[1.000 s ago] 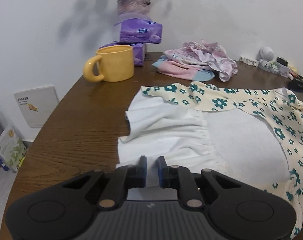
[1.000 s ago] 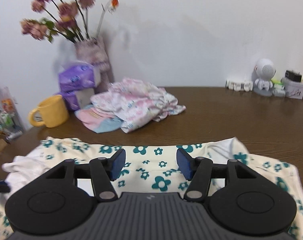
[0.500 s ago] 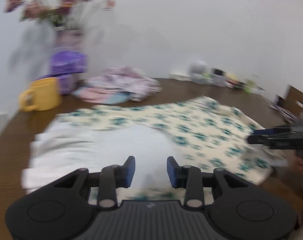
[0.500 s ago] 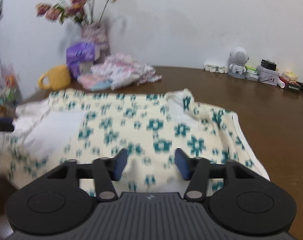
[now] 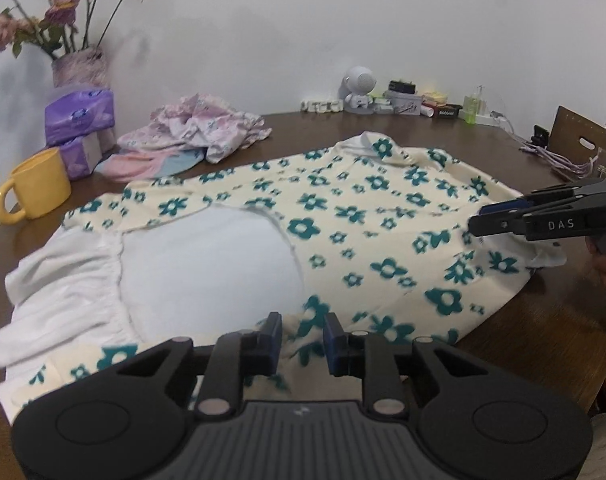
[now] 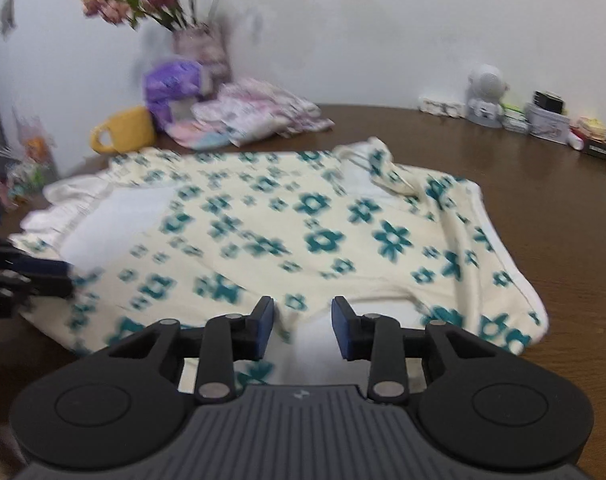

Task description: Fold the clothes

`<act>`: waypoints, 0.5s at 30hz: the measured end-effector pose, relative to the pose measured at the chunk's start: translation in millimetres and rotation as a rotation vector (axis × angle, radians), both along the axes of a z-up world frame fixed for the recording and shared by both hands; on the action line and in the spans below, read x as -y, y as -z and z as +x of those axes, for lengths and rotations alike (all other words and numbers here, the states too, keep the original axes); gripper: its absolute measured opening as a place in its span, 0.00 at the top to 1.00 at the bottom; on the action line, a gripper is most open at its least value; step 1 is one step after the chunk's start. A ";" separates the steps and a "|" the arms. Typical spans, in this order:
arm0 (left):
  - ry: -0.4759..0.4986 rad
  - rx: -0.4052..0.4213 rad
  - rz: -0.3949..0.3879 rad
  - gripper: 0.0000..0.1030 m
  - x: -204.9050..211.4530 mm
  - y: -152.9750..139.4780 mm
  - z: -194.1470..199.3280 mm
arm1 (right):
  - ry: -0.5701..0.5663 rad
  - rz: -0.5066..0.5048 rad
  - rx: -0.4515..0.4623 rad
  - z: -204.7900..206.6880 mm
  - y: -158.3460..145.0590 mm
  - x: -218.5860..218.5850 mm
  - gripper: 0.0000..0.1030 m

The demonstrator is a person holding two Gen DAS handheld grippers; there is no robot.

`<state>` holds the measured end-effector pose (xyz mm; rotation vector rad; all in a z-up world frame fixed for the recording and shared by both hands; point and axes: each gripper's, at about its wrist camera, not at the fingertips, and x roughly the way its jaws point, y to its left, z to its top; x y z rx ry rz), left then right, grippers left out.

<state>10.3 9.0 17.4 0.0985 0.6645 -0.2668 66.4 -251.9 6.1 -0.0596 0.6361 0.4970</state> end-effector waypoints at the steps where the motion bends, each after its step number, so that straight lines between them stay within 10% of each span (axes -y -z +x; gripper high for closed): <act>1: 0.012 0.008 -0.007 0.78 3.2 -2.5 2.0 | -0.006 0.002 0.000 -0.4 -0.2 0.3 0.68; 15: 0.084 -0.028 0.045 0.84 13.2 8.2 9.2 | -0.025 -0.009 -0.070 -10.4 -1.4 3.3 0.82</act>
